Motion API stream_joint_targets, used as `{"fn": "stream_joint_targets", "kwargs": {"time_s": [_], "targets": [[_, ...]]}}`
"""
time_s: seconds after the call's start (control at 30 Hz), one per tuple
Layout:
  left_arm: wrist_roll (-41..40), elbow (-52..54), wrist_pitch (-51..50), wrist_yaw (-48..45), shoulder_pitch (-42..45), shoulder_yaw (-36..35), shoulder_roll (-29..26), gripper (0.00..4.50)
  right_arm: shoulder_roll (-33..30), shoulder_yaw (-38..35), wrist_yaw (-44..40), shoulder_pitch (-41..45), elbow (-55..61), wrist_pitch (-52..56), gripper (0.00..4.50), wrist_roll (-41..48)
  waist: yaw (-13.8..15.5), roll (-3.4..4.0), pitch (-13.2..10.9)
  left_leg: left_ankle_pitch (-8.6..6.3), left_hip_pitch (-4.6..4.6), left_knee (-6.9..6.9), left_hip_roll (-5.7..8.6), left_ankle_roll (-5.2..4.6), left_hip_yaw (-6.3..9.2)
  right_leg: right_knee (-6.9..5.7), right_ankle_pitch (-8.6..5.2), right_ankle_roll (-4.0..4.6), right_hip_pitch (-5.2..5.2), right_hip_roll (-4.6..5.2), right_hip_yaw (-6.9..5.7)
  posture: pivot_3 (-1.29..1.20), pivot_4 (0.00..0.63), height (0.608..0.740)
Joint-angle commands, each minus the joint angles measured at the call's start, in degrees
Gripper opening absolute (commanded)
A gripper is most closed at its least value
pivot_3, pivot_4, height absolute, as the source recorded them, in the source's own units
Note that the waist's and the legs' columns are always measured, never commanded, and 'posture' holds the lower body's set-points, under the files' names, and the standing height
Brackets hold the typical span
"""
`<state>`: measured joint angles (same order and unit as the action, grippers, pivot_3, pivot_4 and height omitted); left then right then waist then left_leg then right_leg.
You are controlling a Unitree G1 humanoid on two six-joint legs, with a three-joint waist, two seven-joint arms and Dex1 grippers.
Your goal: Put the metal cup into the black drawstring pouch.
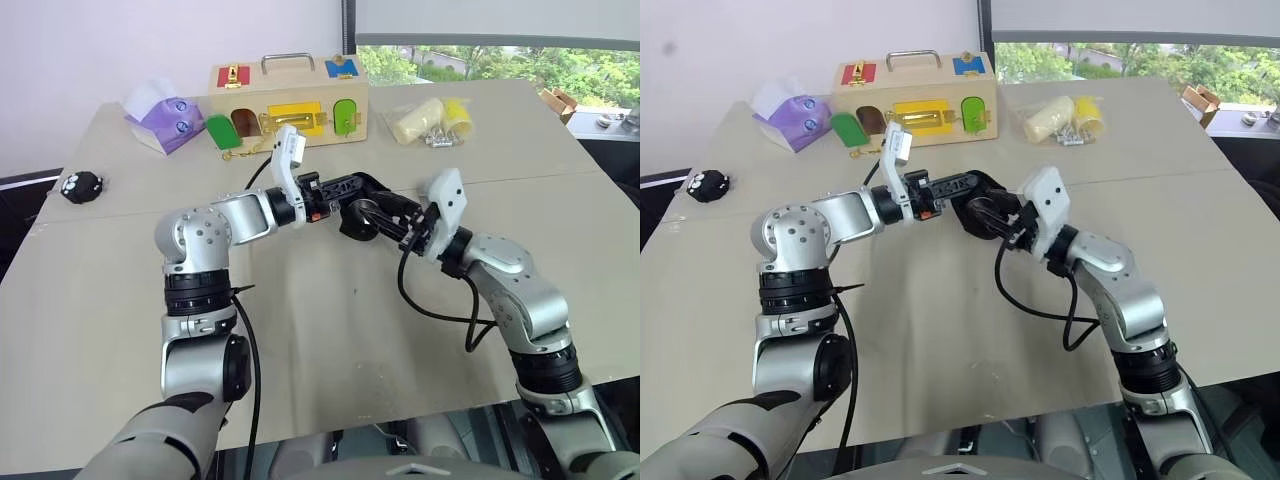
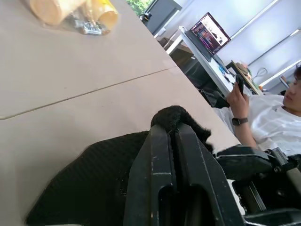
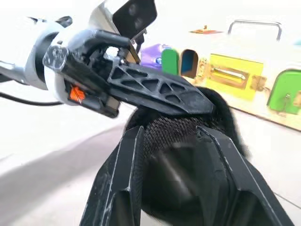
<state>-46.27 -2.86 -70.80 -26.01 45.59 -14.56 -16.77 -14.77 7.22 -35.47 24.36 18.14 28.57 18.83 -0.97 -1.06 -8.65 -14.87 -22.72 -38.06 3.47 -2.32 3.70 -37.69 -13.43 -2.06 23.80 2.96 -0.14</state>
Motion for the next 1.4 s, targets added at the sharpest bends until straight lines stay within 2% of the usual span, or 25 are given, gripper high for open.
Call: {"fn": "stream_joint_targets", "kwargs": {"time_s": [0.03, 0.2, 0.27, 0.37, 0.43, 0.5, 0.63, 0.87, 0.97, 1.2, 1.4], "targets": [[-1.10, 2.30, 0.77, 0.24, -0.03, -0.54, 0.07, 0.00, -0.17, -4.93, -3.41, -4.42, -1.32, -11.54, 1.64, 1.99, 0.19, -0.01, 0.01, 0.00, 0.01, 0.00, 0.00, 0.00, 0.01, -0.01, 0.00, 0.00, -0.01, 0.00, -0.01, 0.00, 0.150, 0.740], [-1.30, 2.52, 0.58, 0.48, 0.02, -0.58, -0.02, 0.00, 1.04, -6.23, -2.35, -5.13, -1.17, -11.68, 1.64, 4.60, 0.26, -0.01, 0.00, 0.00, -0.02, -0.05, 0.03, 0.00, -0.02, 0.07, 0.00, 0.00, -0.05, 0.05, 0.02, 0.00, 0.150, 0.740], [-1.31, 2.41, 0.63, 0.48, 0.12, -0.57, -0.13, 0.00, -0.48, -6.39, -1.02, -5.83, -4.07, -11.89, 1.64, 1.75, 0.32, -0.01, 0.00, 0.00, -0.02, -0.02, 0.02, 0.00, 0.00, 0.06, 0.00, 0.00, -0.04, 0.04, 0.00, 0.00, 0.150, 0.740], [-1.23, 2.13, 0.77, 0.37, 0.25, -0.55, -0.30, 0.00, -4.84, -4.12, -0.91, -7.25, -8.77, -12.14, 2.39, -4.04, 0.65, -0.02, 0.00, 0.00, -0.02, -0.05, 0.03, 0.00, 0.00, 0.07, 0.00, 0.00, -0.07, 0.06, -0.01, 0.00, 0.150, 0.740], [-1.11, 1.80, 0.87, 0.22, 0.45, -0.43, -0.40, 0.00, -7.98, -0.16, -0.99, -8.75, -13.79, -16.64, 3.53, -10.73, 0.77, -0.02, 0.00, 0.00, -0.02, -0.06, 0.07, -0.01, -0.01, 0.09, 0.00, 0.00, -0.08, 0.09, -0.01, 0.00, 0.150, 0.740], [-0.85, 1.47, 1.08, -0.18, 0.72, 0.11, -0.62, 0.00, -6.61, 0.61, 0.01, -8.52, -17.22, -16.91, 4.32, -11.25, 0.61, -0.02, 0.00, 0.00, -0.01, -0.05, 0.07, 0.00, -0.04, 0.08, 0.00, 0.00, -0.08, 0.08, 0.01, 0.00, 0.150, 0.740], [-0.78, 1.09, 1.23, -0.50, 1.25, 0.51, -0.91, 0.00, -1.50, 0.86, 1.61, -4.13, -25.48, -19.39, 4.42, -11.54, -0.23, 0.00, -0.01, 0.01, 0.05, -0.03, -0.02, 0.02, -0.09, 0.01, 0.00, 0.01, -0.05, 0.00, 0.09, 0.00, 0.150, 0.740], [-0.60, 0.58, 1.27, -1.11, 1.73, 0.92, -1.89, 0.00, 5.26, -0.51, 3.47, 2.46, -35.91, -22.03, 4.42, -10.97, 0.22, -0.02, -0.02, 0.04, 0.10, -0.03, 0.00, 0.07, -0.08, 0.01, 0.01, 0.01, -0.09, 0.00, 0.09, 0.00, 0.150, 0.740], [-0.61, 0.64, 1.40, -0.99, 1.93, 0.96, -1.88, 0.00, 6.15, -1.30, 5.24, 3.53, -38.29, -22.81, 3.58, -11.64, 0.30, -0.02, -0.02, 0.04, 0.05, -0.03, 0.02, 0.06, -0.07, 0.09, 0.01, 0.01, -0.08, 0.03, 0.08, 0.00, 0.150, 0.740], [-0.88, 1.76, 1.44, -0.50, 0.69, 0.36, -1.92, 0.00, 4.74, -1.85, 4.82, 1.47, -35.11, -22.48, 0.09, -11.23, 0.20, -0.02, -0.01, 0.04, 0.05, -0.03, 0.02, 0.06, -0.06, 0.06, 0.01, 0.01, -0.08, 0.02, 0.06, 0.00, 0.150, 0.740], [-0.68, 1.47, 2.00, -0.20, 0.36, 0.14, -1.79, 0.00, 2.50, -3.20, 7.87, 1.43, -32.20, -22.59, 0.04, -13.20, 0.18, -0.02, -0.02, 0.04, 0.05, -0.04, 0.01, 0.06, -0.05, 0.04, 0.01, 0.01, -0.08, 0.02, 0.06, 0.00, 0.150, 0.740]]}}
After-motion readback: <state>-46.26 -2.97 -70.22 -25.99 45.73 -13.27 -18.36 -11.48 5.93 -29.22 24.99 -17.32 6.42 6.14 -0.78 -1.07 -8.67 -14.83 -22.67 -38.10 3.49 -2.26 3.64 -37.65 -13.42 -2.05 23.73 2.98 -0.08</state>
